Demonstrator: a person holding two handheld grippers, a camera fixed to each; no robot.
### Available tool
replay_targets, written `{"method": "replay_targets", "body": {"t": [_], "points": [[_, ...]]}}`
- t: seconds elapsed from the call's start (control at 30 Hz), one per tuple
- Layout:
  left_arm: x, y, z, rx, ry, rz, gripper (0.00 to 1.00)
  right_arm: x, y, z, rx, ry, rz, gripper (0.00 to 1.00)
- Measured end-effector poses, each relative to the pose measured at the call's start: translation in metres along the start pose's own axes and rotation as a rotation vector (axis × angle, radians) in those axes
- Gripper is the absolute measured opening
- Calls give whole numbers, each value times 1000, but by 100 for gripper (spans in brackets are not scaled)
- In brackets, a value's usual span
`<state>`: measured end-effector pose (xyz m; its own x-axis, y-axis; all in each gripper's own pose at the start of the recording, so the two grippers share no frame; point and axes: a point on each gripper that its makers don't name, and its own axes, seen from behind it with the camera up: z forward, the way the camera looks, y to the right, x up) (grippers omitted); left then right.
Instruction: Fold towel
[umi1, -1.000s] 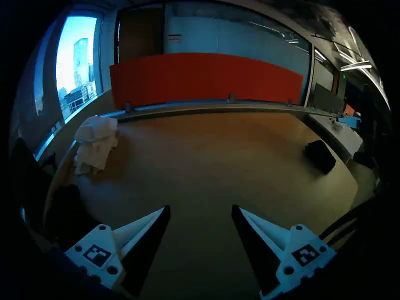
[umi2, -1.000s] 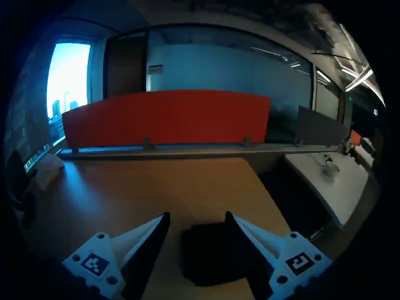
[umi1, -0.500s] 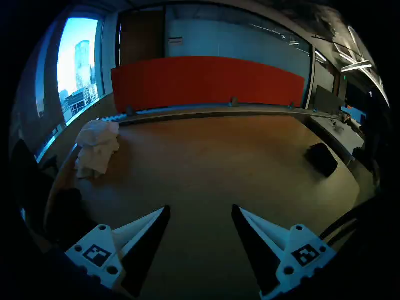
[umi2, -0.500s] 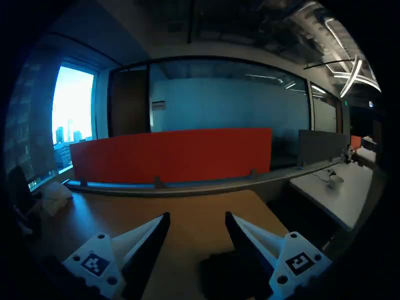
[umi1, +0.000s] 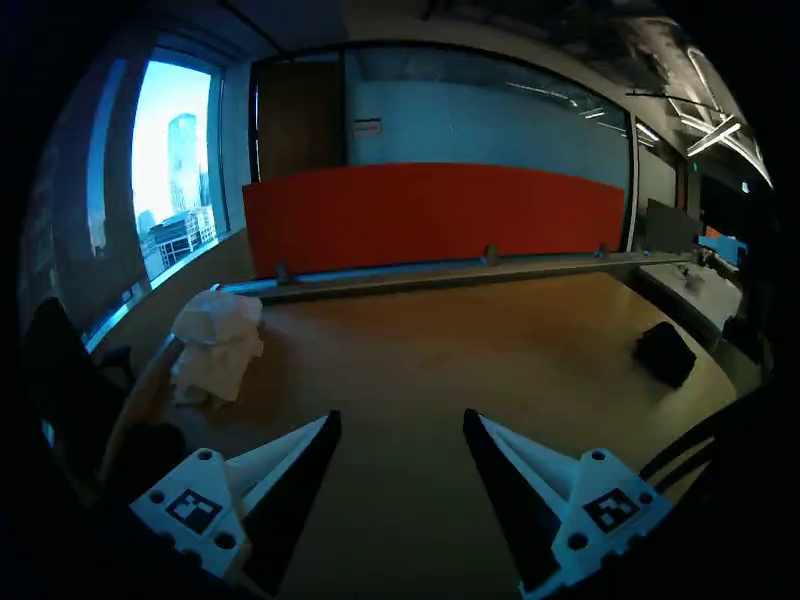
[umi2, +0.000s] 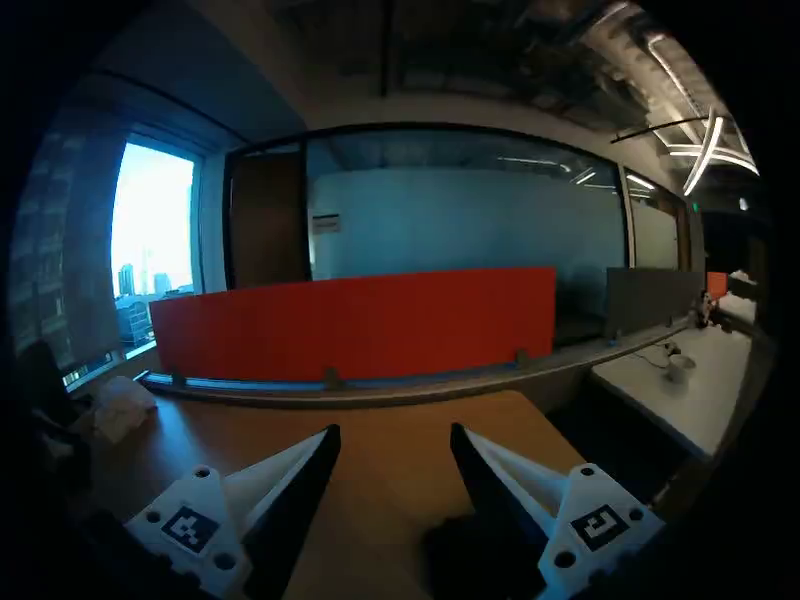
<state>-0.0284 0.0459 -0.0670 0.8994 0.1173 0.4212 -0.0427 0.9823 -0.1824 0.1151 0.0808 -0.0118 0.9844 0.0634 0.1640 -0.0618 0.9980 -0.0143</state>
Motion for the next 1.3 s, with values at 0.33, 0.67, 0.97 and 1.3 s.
{"method": "replay_targets", "body": {"t": [0.33,0.67,0.97,1.3], "points": [[50,-28,15,57,127,-35,90,15,-30,-2,31,18,-20,85],[98,-55,17,107,245,-58,90,25,-63,0,58,45,-10,85],[128,-67,12,138,322,-72,90,23,-86,4,83,51,-3,85],[137,-74,12,157,349,-85,90,28,-91,5,88,52,0,85]]}}
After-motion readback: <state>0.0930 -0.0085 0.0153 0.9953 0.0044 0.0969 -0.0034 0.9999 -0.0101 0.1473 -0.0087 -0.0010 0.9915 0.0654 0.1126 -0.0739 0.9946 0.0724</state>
